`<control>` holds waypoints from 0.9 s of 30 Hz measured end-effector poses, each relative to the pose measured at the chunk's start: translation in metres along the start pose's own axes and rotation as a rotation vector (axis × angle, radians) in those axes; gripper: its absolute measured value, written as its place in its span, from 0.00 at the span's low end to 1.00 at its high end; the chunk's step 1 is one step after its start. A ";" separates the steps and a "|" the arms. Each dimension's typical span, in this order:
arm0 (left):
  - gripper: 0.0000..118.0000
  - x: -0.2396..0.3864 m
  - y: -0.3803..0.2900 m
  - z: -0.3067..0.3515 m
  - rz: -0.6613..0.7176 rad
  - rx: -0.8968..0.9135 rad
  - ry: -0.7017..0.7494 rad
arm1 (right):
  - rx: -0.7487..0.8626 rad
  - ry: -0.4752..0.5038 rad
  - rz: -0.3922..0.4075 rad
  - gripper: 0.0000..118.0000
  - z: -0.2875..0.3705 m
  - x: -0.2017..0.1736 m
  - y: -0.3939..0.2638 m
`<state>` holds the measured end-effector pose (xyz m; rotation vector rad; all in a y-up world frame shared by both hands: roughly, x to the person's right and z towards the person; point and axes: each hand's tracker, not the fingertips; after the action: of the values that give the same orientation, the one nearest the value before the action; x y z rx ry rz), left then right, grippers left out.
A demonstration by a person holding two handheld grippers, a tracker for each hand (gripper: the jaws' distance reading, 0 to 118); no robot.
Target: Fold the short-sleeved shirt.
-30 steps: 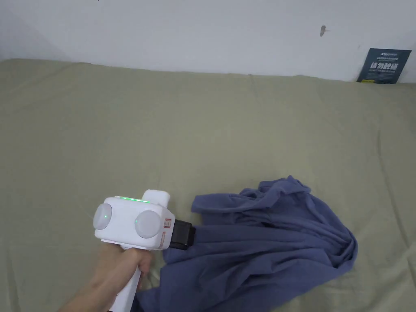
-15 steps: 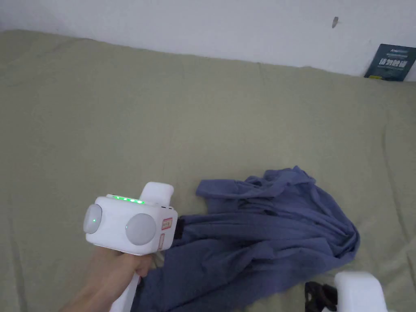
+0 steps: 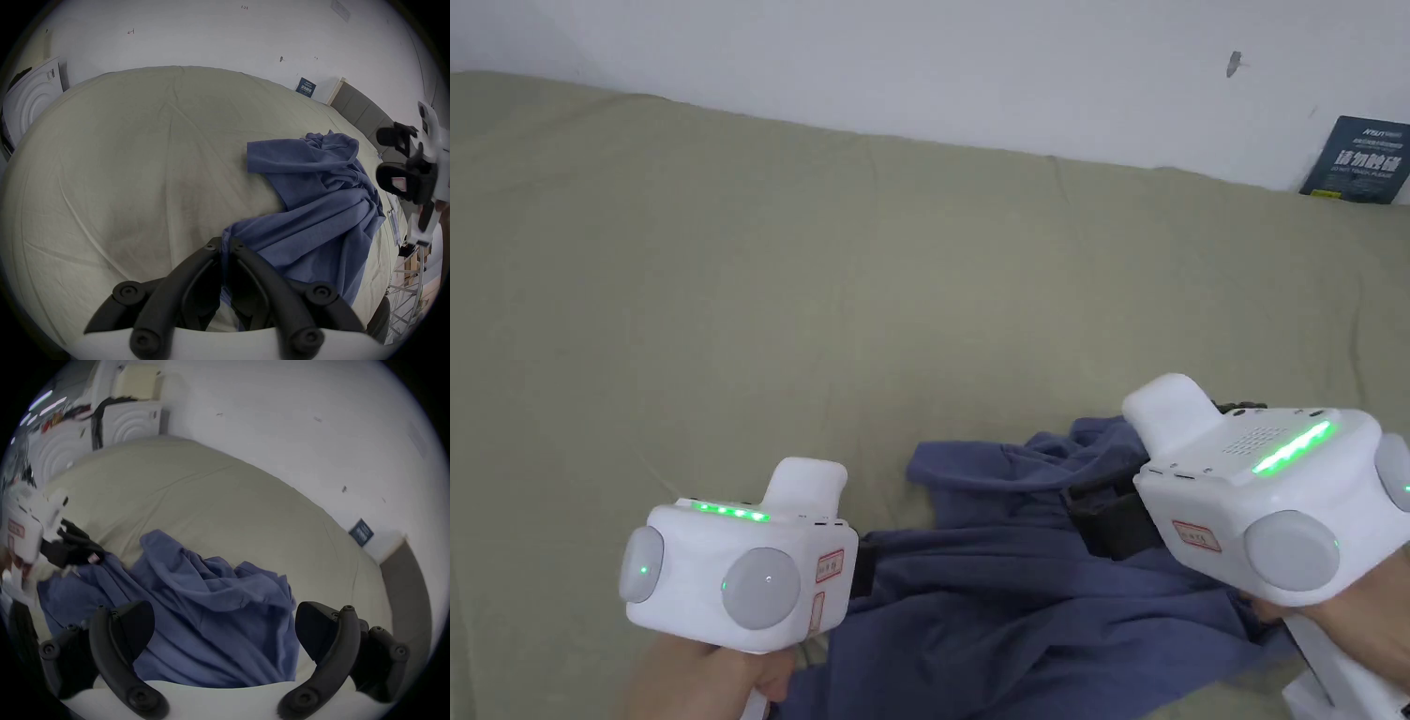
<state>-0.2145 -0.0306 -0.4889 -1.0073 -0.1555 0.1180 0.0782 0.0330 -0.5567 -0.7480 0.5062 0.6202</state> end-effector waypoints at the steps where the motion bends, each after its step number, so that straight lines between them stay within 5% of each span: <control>1: 0.03 0.000 0.000 -0.001 0.018 0.012 -0.023 | 0.002 -0.031 0.053 0.98 -0.006 -0.001 -0.001; 10: 0.03 -0.005 -0.002 -0.002 0.045 0.046 -0.057 | -0.089 0.032 0.152 0.91 -0.061 -0.014 0.029; 11: 0.03 -0.007 -0.001 -0.003 0.052 0.044 -0.061 | -0.090 0.029 0.151 0.75 -0.056 -0.017 0.033; 13: 0.03 -0.008 0.001 -0.004 0.060 0.039 -0.069 | -0.093 0.030 0.128 0.05 -0.062 -0.013 0.033; 18: 0.03 -0.009 0.000 -0.003 0.039 0.001 -0.041 | -0.084 0.030 0.042 0.04 -0.066 -0.004 0.039; 21: 0.03 -0.010 0.004 -0.003 0.044 -0.015 -0.043 | -0.095 0.059 -0.075 0.04 -0.052 0.012 0.043; 27: 0.03 -0.011 0.012 0.036 0.066 -0.024 -0.029 | -0.045 -0.058 -0.114 0.04 0.028 0.047 0.045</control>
<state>-0.2325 0.0036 -0.4817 -1.0353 -0.1506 0.1916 0.0867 0.0956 -0.5890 -0.7938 0.3946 0.5467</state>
